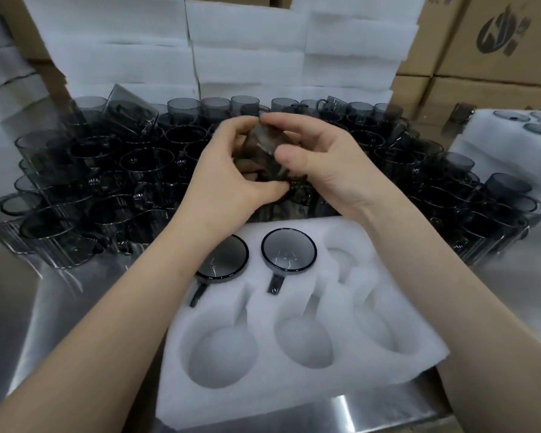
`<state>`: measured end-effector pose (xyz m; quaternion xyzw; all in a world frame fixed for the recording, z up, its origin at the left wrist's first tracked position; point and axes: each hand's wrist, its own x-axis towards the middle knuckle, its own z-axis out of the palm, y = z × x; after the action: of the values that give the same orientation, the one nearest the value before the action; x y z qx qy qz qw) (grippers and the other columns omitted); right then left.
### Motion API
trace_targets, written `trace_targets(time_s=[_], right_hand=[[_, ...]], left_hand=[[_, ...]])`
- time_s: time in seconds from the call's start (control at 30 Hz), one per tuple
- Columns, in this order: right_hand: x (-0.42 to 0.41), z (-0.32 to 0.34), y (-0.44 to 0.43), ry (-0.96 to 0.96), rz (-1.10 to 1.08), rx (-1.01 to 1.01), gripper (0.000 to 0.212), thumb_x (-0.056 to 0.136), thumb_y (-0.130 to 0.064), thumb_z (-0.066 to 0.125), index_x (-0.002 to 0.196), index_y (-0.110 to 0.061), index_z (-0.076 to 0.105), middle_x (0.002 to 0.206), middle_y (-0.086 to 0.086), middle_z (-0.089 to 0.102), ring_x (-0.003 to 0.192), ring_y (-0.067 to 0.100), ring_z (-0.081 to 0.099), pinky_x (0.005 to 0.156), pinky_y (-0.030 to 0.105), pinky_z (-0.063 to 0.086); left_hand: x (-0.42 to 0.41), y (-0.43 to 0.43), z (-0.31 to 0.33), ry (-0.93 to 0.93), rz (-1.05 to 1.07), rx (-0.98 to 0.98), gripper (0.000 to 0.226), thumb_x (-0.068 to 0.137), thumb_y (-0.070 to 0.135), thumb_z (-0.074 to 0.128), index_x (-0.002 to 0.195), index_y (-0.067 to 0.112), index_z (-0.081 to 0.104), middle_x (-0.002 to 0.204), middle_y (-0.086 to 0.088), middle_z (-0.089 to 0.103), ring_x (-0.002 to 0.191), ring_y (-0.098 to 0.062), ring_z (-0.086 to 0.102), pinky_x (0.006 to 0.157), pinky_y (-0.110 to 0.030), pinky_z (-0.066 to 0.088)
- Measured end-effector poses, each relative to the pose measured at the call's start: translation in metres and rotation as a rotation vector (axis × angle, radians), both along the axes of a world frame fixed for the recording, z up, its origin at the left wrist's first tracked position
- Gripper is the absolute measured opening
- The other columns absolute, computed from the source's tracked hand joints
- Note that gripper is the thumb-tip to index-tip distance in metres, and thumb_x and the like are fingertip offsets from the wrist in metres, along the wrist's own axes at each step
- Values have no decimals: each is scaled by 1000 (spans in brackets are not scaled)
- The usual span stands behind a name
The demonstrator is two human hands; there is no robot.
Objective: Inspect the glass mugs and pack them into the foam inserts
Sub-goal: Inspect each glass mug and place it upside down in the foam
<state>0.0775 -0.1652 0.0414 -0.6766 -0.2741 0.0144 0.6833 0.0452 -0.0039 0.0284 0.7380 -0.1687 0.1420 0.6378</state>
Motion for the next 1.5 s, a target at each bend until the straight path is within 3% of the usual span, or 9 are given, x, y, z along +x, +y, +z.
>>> trace_targets(time_s=[0.07,0.33,0.43,0.53,0.77,0.93,1.07,1.3,1.5], right_hand=[[-3,1,0,-101,-44,-122,42,74,-12,78,113,-20,66,105,17,66,94,30,60,96,50,52],[-10,5,10,-190,-325,-256,28,74,-24,83,80,-22,56,82,-3,59,75,15,60,74,40,55],[-8,6,11,-159,-397,-183,21,84,-23,76,72,-20,59,71,-5,61,68,10,58,64,31,50],[-6,5,9,0,-338,-70,13,92,-19,66,79,-18,67,73,-2,66,70,12,61,67,33,48],[-6,7,-3,202,198,95,40,82,5,59,120,-6,58,111,12,65,107,28,60,105,44,43],[-7,7,1,71,-93,-72,31,71,-7,80,96,-18,65,87,4,65,77,14,64,68,24,51],[-9,4,10,-83,-350,-132,15,88,-20,71,77,-18,61,73,0,61,61,3,57,50,14,42],[-7,7,0,136,-237,-22,20,97,-35,58,88,-18,59,82,5,58,71,17,57,61,32,51],[-7,8,-1,133,-163,-179,43,98,-51,47,65,-24,53,58,-3,47,45,15,41,47,27,41]], left_hand=[[0,0,-1,-26,39,109,59,66,1,84,112,30,59,99,13,67,87,3,66,80,-17,53],[-3,-4,0,-72,103,355,68,58,13,90,117,35,63,91,26,64,92,14,59,75,1,41],[-1,-4,0,-67,98,355,61,57,17,92,107,35,63,89,22,66,88,7,63,81,-11,48],[-1,-3,0,-51,59,271,71,56,13,92,119,30,65,101,14,71,94,-2,67,92,-30,54],[3,4,-1,6,56,49,64,60,-2,88,115,22,68,104,3,73,92,-8,71,81,-25,57],[-2,0,2,-38,97,240,65,58,10,91,116,28,67,100,13,72,91,-5,69,86,-28,56],[-4,-4,3,-31,91,298,59,59,19,91,112,30,66,95,14,71,88,1,67,88,-26,54],[-7,-3,5,-44,73,117,62,58,23,87,115,26,64,107,12,70,102,-5,66,93,-34,54],[-7,-1,4,-67,124,46,58,66,11,87,115,27,59,105,17,66,102,3,63,91,-22,52]])
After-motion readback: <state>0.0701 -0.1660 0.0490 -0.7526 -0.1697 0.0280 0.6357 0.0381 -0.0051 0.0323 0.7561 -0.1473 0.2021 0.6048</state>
